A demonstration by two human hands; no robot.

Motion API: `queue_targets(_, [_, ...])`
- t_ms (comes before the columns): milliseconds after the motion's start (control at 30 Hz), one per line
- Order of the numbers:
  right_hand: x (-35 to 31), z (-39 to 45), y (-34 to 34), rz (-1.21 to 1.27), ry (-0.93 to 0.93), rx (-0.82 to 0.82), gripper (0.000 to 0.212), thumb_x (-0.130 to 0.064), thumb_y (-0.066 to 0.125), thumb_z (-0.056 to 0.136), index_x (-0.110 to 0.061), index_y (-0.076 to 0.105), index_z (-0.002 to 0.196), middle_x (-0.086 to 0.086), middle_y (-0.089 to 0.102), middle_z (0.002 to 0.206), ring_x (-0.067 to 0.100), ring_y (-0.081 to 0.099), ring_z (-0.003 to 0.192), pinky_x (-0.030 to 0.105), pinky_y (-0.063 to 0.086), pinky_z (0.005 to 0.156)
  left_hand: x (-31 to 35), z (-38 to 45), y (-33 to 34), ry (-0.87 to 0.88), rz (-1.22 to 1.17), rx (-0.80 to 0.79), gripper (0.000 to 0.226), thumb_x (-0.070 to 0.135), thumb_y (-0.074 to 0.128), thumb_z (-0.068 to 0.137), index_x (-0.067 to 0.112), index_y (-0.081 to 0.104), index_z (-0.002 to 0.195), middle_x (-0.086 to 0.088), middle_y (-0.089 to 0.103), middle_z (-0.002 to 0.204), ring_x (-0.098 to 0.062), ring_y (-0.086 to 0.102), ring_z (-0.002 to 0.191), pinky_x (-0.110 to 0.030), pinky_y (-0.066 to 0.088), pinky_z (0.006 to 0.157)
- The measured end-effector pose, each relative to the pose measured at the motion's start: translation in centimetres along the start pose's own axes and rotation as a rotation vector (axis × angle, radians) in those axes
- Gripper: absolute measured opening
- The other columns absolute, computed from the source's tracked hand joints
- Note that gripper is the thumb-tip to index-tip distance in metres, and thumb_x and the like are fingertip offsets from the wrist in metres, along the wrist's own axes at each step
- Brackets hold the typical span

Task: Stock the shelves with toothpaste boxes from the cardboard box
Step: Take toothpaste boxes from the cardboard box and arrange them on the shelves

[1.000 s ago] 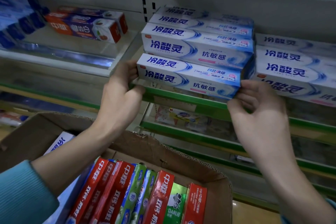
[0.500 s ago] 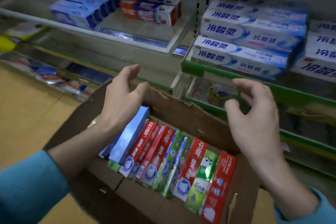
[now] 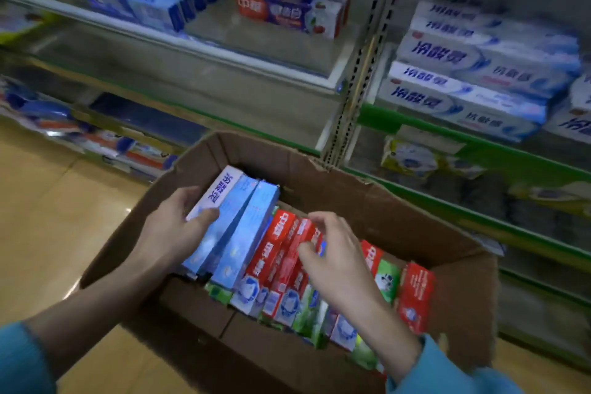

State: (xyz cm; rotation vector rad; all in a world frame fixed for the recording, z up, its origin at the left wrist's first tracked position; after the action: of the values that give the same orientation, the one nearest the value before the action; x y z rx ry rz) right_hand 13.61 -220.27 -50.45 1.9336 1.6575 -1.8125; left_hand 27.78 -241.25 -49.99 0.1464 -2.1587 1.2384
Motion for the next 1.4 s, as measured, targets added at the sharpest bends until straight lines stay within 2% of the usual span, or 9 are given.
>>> queue_targets(200, [0.8, 2.5, 8.0, 0.039, 0.17, -0.094, 0.052, -0.027, 0.056, 0.095, -0.017, 0.041, 0.144, 0.0, 0.043, 0.144, 0.016, 0.044, 0.133, 0.03, 0.037, 0.109, -4.7, 5.2, 1.2, -0.076, 0.065, -0.163, 0.071, 0.034, 0.075, 0.083, 0.01, 0.048, 0.143, -0.014, 0.057, 0.141, -0.031, 0.054, 0.13, -0.039, 0.044, 0.104])
queue_targets(367, [0.7, 4.3, 12.4, 0.087, 0.241, -0.141, 0.045, -0.029, 0.06, 0.089, -0.017, 0.049, 0.132, 0.0, 0.052, 0.128, 0.017, 0.056, 0.116, 0.03, 0.047, 0.096, -5.0, 6.3, 4.1, -0.016, 0.283, -0.314, 0.06, 0.029, 0.073, 0.087, 0.011, 0.049, 0.138, -0.011, 0.059, 0.132, -0.03, 0.055, 0.123, -0.031, 0.041, 0.094])
queue_targets(500, [1.5, 5.7, 14.7, 0.114, 0.261, -0.099, 0.061, -0.047, 0.051, 0.07, -0.019, 0.051, 0.124, 0.0, 0.061, 0.12, 0.018, 0.065, 0.101, 0.043, 0.058, 0.083, -4.3, 6.4, 4.9, 0.058, 0.377, -0.283, 0.055, 0.03, 0.07, 0.087, 0.01, 0.048, 0.134, -0.015, 0.052, 0.134, -0.032, 0.049, 0.127, -0.038, 0.042, 0.106])
queue_targets(733, [1.8, 6.3, 14.5, 0.156, 0.281, -0.094, 0.065, -0.045, 0.053, 0.073, -0.021, 0.047, 0.133, -0.002, 0.059, 0.124, 0.017, 0.063, 0.106, 0.043, 0.058, 0.087, -4.2, 6.1, 6.5, 0.054, 0.513, -0.322, 0.054, 0.026, 0.058, 0.095, 0.009, 0.03, 0.138, -0.025, 0.034, 0.145, -0.044, 0.039, 0.133, -0.052, 0.039, 0.108])
queue_targets(933, [1.7, 6.2, 14.3, 0.157, 0.276, -0.112, 0.065, -0.043, 0.055, 0.078, -0.018, 0.044, 0.137, -0.001, 0.059, 0.126, 0.016, 0.063, 0.103, 0.04, 0.059, 0.081, -4.4, 6.4, 7.1, 0.075, 0.689, -0.299, 0.06, 0.028, 0.05, 0.098, 0.001, 0.024, 0.145, -0.028, 0.038, 0.144, -0.046, 0.038, 0.134, -0.052, 0.038, 0.108])
queue_targets(1033, [1.7, 6.1, 14.2, 0.154, 0.264, -0.119, 0.064, -0.042, 0.056, 0.081, -0.017, 0.042, 0.138, 0.0, 0.057, 0.129, 0.017, 0.062, 0.106, 0.04, 0.059, 0.082, -4.7, 6.6, 7.3, 0.081, 0.657, -0.269, 0.053, 0.033, 0.052, 0.099, 0.004, 0.033, 0.138, -0.02, 0.049, 0.14, -0.041, 0.042, 0.132, -0.05, 0.04, 0.106])
queue_targets(1133, [1.9, 6.1, 14.3, 0.167, 0.263, -0.129, 0.068, -0.045, 0.054, 0.078, -0.018, 0.04, 0.139, 0.0, 0.056, 0.13, 0.018, 0.062, 0.108, 0.043, 0.059, 0.084, -5.0, 7.0, 6.7, 0.051, 0.481, -0.222, 0.042, 0.033, 0.061, 0.096, 0.007, 0.043, 0.124, -0.017, 0.055, 0.132, -0.035, 0.051, 0.125, -0.046, 0.047, 0.101])
queue_targets(1300, [1.9, 6.2, 14.5, 0.156, 0.245, -0.133, 0.07, -0.046, 0.053, 0.078, -0.016, 0.039, 0.139, 0.002, 0.057, 0.129, 0.019, 0.064, 0.105, 0.044, 0.059, 0.082, -5.4, 6.8, 6.6, -0.065, 0.218, -0.228, 0.042, 0.023, 0.064, 0.097, 0.006, 0.036, 0.123, -0.008, 0.056, 0.108, -0.031, 0.063, 0.104, -0.041, 0.054, 0.08])
queue_targets(1400, [2.1, 6.3, 14.6, 0.158, 0.239, -0.133, 0.066, -0.043, 0.055, 0.083, -0.015, 0.039, 0.141, 0.002, 0.057, 0.13, 0.019, 0.064, 0.105, 0.042, 0.06, 0.08, -5.6, 6.8, 6.6, -0.067, 0.202, -0.225, 0.049, 0.024, 0.062, 0.098, 0.004, 0.032, 0.131, -0.012, 0.061, 0.114, -0.026, 0.06, 0.092, -0.039, 0.052, 0.075])
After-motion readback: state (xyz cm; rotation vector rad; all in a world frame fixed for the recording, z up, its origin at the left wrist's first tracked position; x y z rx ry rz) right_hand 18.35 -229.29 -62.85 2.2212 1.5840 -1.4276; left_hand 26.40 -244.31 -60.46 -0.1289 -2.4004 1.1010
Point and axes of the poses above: each hand's wrist, its own z-axis towards the middle knuckle, its own y-axis out of the palm, x = y × z, the point moved 9 cm from there along z, towards the middle knuckle
